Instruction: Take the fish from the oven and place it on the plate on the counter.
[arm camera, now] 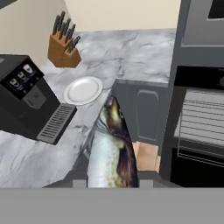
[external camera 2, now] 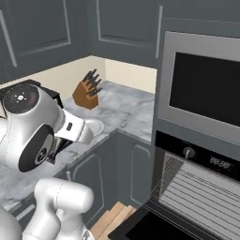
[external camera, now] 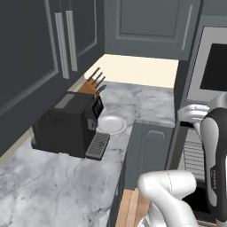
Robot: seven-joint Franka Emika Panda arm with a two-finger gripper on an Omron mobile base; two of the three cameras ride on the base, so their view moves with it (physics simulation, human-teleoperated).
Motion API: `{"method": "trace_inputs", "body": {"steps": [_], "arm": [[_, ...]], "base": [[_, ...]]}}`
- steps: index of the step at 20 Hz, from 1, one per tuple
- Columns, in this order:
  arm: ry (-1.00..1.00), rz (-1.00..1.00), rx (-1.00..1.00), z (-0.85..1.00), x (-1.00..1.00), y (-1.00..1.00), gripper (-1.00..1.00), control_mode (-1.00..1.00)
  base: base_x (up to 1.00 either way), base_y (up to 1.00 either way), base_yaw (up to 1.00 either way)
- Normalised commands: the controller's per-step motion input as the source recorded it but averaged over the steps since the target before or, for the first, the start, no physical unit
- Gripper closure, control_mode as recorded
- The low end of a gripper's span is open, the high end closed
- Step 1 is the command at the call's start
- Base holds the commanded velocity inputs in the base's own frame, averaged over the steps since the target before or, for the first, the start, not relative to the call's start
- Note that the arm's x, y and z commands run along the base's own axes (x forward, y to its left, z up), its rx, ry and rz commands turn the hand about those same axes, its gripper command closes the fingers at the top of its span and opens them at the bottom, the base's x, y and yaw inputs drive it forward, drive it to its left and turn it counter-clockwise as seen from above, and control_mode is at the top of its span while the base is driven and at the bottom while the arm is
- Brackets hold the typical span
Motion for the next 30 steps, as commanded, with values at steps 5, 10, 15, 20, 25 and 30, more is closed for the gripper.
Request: {"method": "trace_inputs", "body": {"steps": [5, 10, 15, 20, 25, 30], "arm": [[0.0, 0.0, 0.0, 0.0, 0.0, 0.0, 1.0, 1.0], [0.0, 0.0, 0.0, 0.0, 0.0, 0.0, 1.0, 1.0], [0.17, 0.02, -0.03, 0.04, 0.56, 0.24, 1.0, -1.0], [0.39, 0.19, -0.08, 0.02, 1.0, 0.41, 1.0, -1.0], [0.32, 0.47, -0.04, -0.35, 0.99, 0.06, 1.0, -1.0], [0.03, 0.63, -0.08, -0.69, 0.8, -0.02, 1.0, -1.0]], "base": [[0.0, 0.0, 0.0], [0.0, 0.0, 0.0], [0.02, 0.0, 0.0], [0.0, 0.0, 0.0], [0.0, 0.0, 0.0], [0.0, 0.0, 0.0]]}}
